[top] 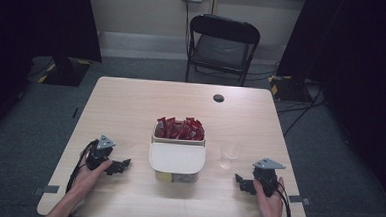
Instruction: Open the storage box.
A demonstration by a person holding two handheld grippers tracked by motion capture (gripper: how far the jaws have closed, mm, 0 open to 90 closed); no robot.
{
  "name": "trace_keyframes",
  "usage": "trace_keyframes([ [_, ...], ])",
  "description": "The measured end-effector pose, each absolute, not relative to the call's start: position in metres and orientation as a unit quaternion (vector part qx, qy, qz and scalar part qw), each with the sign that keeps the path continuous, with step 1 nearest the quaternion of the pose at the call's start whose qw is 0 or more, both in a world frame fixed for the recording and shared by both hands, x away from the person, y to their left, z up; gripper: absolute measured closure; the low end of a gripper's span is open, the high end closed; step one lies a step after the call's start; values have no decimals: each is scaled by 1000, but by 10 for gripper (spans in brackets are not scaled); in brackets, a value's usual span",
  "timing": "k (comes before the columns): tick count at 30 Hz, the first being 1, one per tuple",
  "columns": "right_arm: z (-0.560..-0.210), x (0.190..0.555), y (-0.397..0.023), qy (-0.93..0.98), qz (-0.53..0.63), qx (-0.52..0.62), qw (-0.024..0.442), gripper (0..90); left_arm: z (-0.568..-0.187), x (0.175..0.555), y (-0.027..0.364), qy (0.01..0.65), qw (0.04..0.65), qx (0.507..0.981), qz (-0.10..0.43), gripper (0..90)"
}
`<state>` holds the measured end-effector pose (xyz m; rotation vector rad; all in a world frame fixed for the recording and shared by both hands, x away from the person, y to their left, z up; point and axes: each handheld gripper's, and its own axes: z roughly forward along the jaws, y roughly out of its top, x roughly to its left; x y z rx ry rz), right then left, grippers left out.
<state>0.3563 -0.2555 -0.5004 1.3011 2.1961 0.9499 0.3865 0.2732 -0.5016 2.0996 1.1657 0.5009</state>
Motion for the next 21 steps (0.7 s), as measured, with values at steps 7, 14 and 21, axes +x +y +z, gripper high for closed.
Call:
trace_keyframes([
  [7,-500,356,-255,789,341,468,208,118,-498,384,271,453,338,803,189,153],
  [14,-500,356,-255,788,341,468,208,118,-492,382,270,456,354,797,177,159],
  [21,-500,356,-256,788,341,468,208,117,-484,376,263,442,365,803,163,160],
])
